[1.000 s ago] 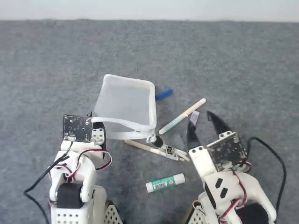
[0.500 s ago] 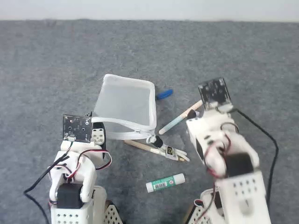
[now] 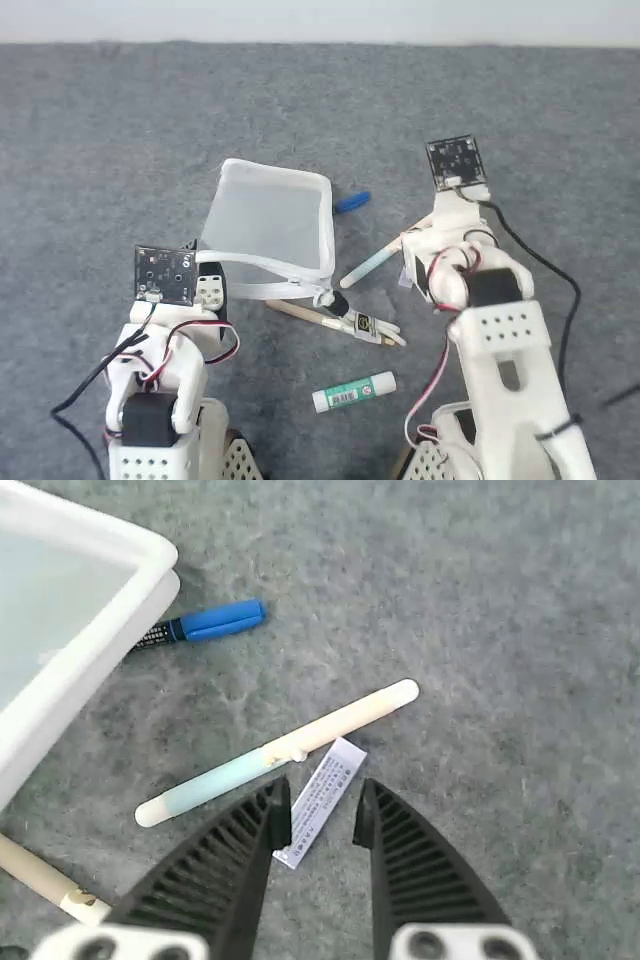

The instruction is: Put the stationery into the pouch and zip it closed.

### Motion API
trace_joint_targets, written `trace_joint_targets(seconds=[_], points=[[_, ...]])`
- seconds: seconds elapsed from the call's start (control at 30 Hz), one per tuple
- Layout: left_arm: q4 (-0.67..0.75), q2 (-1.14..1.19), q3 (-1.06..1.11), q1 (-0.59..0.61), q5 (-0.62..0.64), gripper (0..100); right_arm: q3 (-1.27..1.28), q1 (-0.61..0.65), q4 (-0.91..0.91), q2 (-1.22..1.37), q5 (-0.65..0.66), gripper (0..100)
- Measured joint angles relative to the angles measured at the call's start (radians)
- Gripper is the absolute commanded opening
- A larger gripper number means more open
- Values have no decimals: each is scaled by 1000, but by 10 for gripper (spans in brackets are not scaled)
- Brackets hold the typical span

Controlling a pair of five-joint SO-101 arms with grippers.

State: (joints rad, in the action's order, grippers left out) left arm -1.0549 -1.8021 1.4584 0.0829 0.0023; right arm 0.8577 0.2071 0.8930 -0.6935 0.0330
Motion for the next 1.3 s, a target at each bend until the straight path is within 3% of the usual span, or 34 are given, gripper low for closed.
trace_joint_targets(seconds=[0.27,0.87,1.13,1.3], points=[[0,0,0,0,0,11,-141,0,0,324,-17,164],[0,0,0,0,0,11,-408,0,-2,798,-77,162],[0,0,0,0,0,11,-617,-6,121,984,-77,155],[0,0,0,0,0,11,-802,-8,267,1108,-77,71]])
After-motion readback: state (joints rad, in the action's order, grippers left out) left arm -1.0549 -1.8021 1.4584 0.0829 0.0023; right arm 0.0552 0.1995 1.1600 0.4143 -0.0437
